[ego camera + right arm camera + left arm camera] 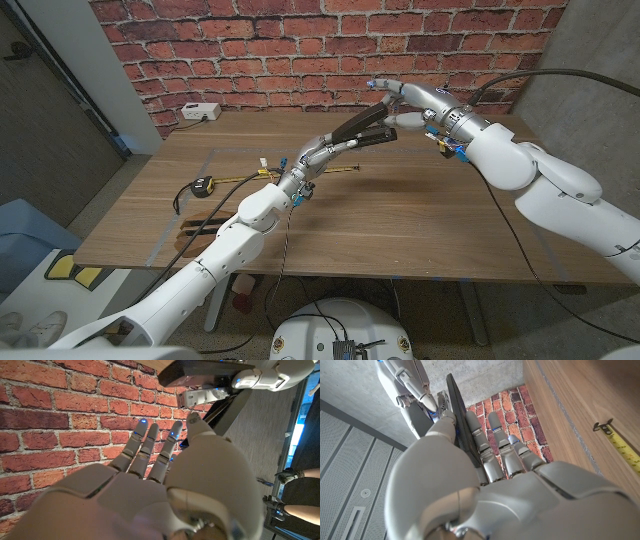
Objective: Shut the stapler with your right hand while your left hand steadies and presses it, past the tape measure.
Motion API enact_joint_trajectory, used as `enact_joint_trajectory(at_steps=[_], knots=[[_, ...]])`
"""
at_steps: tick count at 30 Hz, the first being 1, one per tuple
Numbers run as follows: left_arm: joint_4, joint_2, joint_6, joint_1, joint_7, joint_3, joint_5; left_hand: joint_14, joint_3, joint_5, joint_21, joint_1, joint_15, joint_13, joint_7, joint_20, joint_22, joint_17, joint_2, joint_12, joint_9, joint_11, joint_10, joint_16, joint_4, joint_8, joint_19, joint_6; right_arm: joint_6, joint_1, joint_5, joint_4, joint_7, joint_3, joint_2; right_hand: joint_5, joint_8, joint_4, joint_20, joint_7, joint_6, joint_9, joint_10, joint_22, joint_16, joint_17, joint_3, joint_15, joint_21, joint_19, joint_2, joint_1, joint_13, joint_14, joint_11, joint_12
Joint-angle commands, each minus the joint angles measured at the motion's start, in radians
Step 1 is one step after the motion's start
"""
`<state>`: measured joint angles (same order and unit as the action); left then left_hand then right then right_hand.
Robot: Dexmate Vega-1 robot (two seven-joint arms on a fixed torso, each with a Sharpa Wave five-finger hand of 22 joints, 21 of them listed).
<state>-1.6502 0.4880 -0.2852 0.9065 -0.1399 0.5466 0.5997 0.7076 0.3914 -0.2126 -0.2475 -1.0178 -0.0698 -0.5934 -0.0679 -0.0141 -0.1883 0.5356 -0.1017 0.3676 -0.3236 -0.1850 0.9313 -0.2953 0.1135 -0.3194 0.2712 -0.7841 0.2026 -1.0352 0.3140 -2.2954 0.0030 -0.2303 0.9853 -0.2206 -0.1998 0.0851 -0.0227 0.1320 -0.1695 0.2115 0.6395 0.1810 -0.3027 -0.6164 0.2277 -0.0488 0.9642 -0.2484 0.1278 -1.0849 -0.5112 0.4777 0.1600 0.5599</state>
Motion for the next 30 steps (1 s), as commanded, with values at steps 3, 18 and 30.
enact_joint_trajectory(at_steps=[3, 18, 30], knots=[[0.021, -0.011, -0.005, -0.002, -0.01, 0.0, 0.014, 0.01, 0.014, -0.007, 0.001, -0.07, -0.166, -0.005, -0.039, -0.004, -0.002, 0.004, -0.075, 0.001, -0.024, -0.022, 0.021, 0.002, -0.017, -0.006, 0.0, -0.08, -0.012, -0.02, -0.051, 0.01, -0.017, 0.027, 0.032, -0.009, -0.005, -0.016, 0.017, -0.01, 0.007, 0.003, -0.04, -0.001, 0.011, 0.003, -0.008, -0.16, -0.006, 0.001, -0.008, 0.044, 0.014, -0.016, -0.012, -0.03], [0.053, -0.043, -0.016, 0.0, -0.046, -0.016, 0.091, 0.012, 0.013, -0.006, 0.003, -0.072, -0.167, -0.005, -0.04, -0.003, -0.002, 0.01, -0.074, -0.003, -0.024, -0.022, 0.023, 0.004, -0.015, -0.004, 0.001, -0.083, -0.026, -0.049, -0.091, 0.024, -0.014, 0.066, 0.073, -0.015, 0.0, -0.008, 0.033, -0.005, 0.036, 0.001, -0.121, -0.002, 0.025, 0.007, -0.014, -0.149, -0.021, 0.025, -0.02, 0.07, 0.039, -0.065, -0.019, -0.093], [0.043, -0.054, 0.035, -0.004, -0.06, -0.031, 0.169, 0.015, 0.012, -0.001, 0.004, -0.084, -0.169, -0.004, -0.028, 0.001, -0.003, 0.022, -0.074, -0.002, -0.024, -0.021, 0.035, -0.002, -0.004, -0.003, 0.003, -0.089, -0.047, -0.08, -0.076, 0.028, -0.029, 0.082, 0.099, -0.012, 0.003, -0.009, 0.094, -0.026, 0.076, 0.0, -0.225, -0.004, 0.039, 0.017, -0.04, -0.104, -0.045, 0.053, -0.048, 0.127, 0.065, -0.122, -0.046, -0.171]])
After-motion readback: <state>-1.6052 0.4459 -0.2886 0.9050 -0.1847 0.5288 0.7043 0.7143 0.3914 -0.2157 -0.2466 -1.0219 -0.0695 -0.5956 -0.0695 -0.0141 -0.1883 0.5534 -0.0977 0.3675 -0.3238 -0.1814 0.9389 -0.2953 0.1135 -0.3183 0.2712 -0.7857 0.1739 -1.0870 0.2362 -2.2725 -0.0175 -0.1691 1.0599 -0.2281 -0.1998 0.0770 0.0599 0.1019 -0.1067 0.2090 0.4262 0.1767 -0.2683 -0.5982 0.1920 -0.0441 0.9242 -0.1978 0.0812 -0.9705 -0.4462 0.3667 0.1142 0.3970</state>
